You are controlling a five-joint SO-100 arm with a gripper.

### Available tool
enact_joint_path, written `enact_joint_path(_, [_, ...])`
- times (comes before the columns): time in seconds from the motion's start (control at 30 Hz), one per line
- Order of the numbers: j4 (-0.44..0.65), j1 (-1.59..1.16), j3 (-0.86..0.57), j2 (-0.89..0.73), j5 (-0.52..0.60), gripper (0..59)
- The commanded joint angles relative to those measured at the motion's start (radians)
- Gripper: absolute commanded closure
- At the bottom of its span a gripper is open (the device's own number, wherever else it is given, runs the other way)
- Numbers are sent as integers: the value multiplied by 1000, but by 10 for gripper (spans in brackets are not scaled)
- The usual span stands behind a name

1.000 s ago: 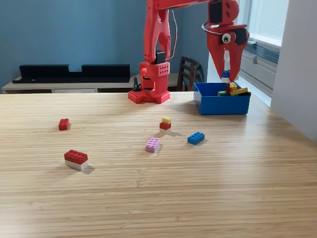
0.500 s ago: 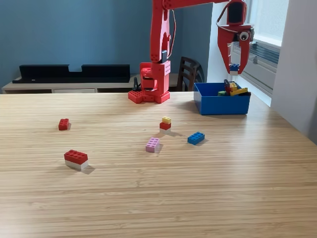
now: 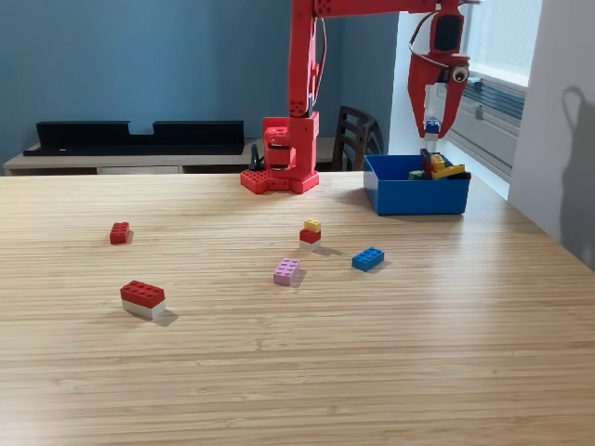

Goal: Grasp a lego block and put it in the bin.

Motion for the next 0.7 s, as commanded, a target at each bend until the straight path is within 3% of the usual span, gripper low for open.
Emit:
enact_joint_path(0.03, [20, -11, -31, 91, -20, 586])
enact_joint_path(0.1, [20, -11, -31, 91, -28, 559])
enact_joint_path(0.27, [21, -11, -25, 91, -31, 369])
enact_joint_path(0.4, [23, -9, -25, 92, -29, 312])
enact_joint_path(0.53, [25, -2, -29, 100, -29, 334])
enact_joint_path(0.7, [25, 41, -61, 101, -20, 458])
